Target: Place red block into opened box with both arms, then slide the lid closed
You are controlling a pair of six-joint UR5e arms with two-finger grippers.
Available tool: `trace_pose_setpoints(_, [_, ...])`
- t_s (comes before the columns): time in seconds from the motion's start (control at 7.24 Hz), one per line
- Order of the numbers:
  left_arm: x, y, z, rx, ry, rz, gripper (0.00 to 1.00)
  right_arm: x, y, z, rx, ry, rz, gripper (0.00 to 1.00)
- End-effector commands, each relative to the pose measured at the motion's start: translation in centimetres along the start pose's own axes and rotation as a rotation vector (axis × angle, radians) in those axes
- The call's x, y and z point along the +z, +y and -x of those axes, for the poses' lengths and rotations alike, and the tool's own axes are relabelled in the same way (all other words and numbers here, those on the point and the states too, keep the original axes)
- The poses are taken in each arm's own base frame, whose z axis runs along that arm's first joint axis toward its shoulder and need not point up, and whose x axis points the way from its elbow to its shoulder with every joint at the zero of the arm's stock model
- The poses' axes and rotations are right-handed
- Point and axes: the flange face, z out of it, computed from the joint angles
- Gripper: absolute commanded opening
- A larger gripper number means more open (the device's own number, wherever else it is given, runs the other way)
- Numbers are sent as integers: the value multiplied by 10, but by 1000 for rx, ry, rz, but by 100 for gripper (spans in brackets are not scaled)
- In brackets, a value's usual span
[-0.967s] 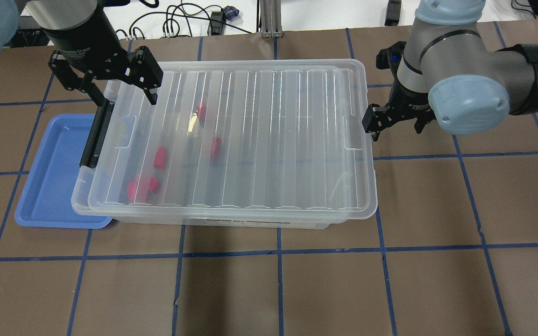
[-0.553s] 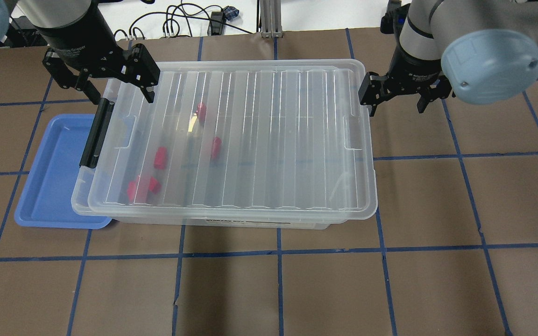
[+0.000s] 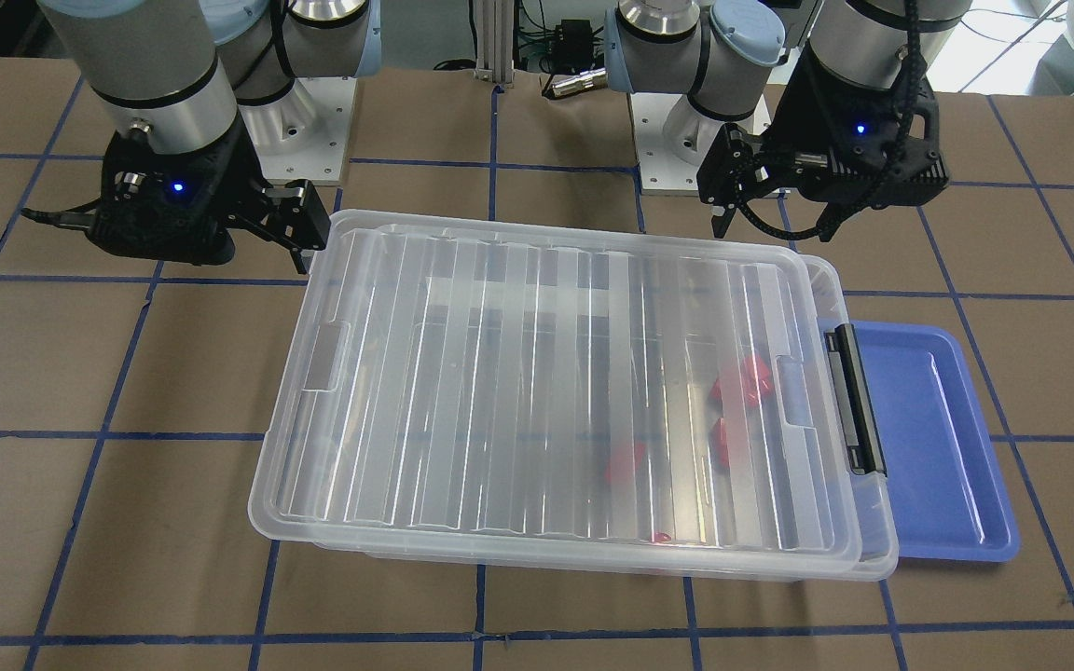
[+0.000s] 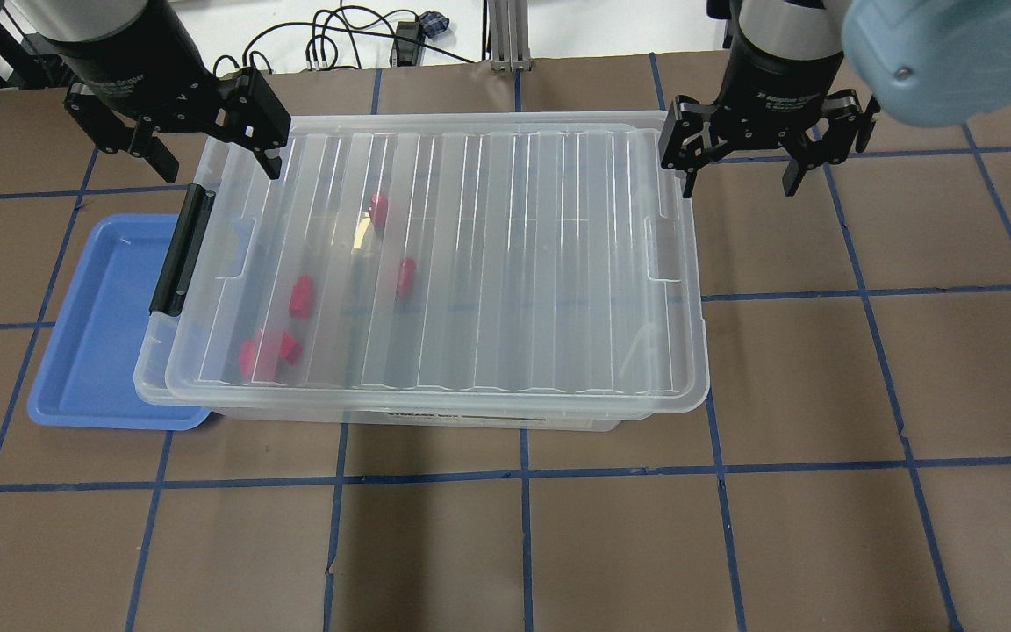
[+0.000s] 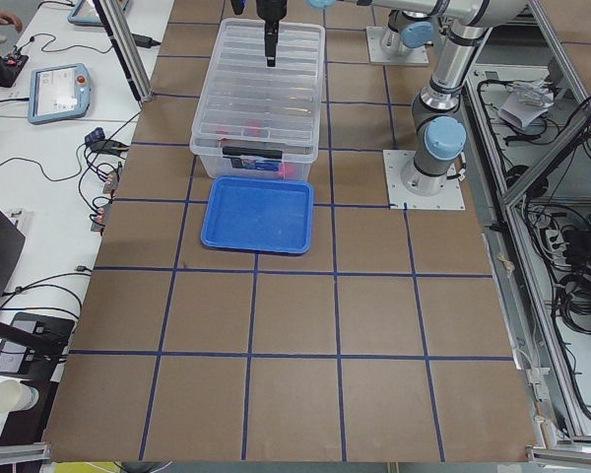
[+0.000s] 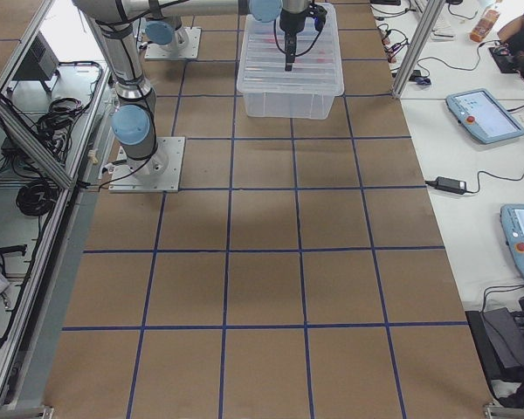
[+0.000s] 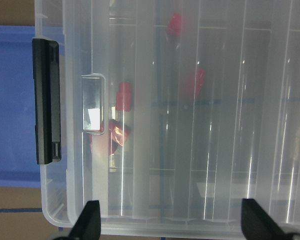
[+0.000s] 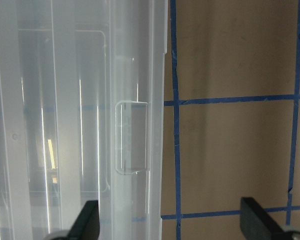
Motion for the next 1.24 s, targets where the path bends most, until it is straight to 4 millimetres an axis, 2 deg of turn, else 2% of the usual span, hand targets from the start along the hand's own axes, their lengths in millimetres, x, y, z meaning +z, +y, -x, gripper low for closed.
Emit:
trace_pose_setpoints(0.0, [8, 6, -4, 9, 1, -2, 100, -25, 3, -18, 47, -27, 32, 100])
trace_pose_setpoints(0.41, [7, 7, -4, 9, 1, -5, 100, -26, -5, -13, 46, -64, -13, 100])
trace_pose_setpoints(0.69, [19, 1, -4, 8, 2, 18, 100, -25, -6, -15, 47, -51, -22, 100])
trace_pose_setpoints(1.11, [4, 8, -4, 8, -3, -13, 100, -23, -7, -14, 45, -51, -20, 100])
